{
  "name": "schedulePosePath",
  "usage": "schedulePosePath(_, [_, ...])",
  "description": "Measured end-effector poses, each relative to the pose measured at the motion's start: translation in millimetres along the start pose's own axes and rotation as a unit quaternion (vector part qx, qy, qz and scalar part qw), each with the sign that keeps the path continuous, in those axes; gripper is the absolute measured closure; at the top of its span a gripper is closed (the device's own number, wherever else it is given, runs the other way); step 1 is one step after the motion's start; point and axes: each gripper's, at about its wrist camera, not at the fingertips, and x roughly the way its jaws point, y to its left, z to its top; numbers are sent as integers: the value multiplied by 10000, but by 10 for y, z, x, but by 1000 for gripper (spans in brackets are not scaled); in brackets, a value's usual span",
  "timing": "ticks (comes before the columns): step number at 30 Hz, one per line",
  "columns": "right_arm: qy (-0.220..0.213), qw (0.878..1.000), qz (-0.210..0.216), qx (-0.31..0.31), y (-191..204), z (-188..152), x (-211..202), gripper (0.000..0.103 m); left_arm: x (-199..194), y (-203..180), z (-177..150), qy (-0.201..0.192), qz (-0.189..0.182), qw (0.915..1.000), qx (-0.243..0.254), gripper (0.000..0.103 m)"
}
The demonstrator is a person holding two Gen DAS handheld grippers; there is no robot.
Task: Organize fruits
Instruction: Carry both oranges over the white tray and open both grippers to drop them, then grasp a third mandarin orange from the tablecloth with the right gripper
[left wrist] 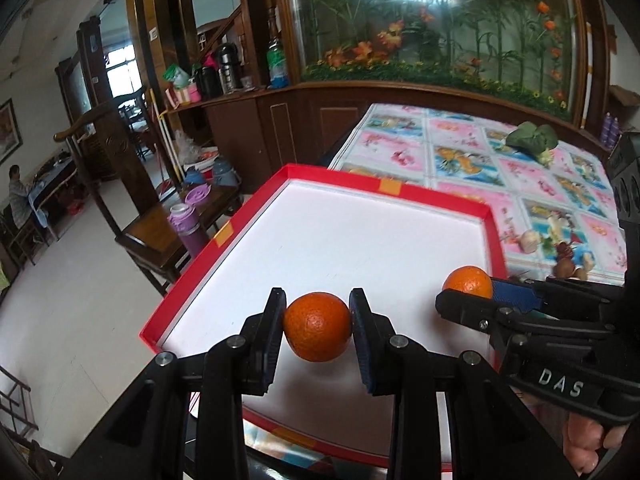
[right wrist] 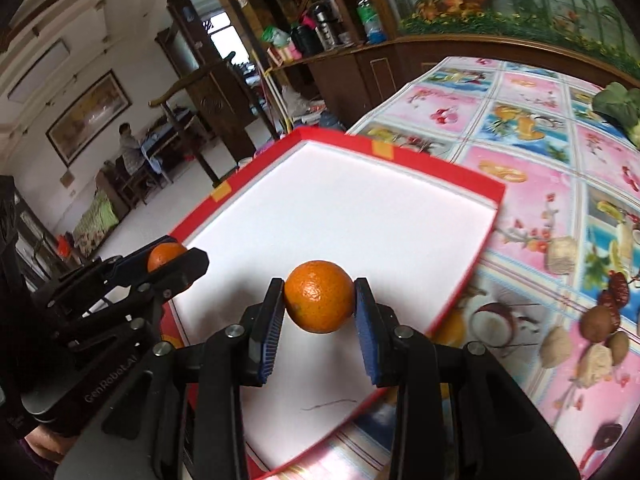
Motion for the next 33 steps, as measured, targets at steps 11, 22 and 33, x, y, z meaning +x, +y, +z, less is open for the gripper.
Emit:
schedulePosePath(11, [338,9989,-237,-207,32,-81,200,66,98,52,-76,135,182,9997,-18,71])
schedulePosePath(22, [254,9994,-169,-187,28,-77,101,49,166,27,-118,349,466,9983,79,48])
schedulePosePath(33, [-767,9959,-362,319,-599,-285,-935,48,-249,-359,-84,-107,-125,9983,555,29])
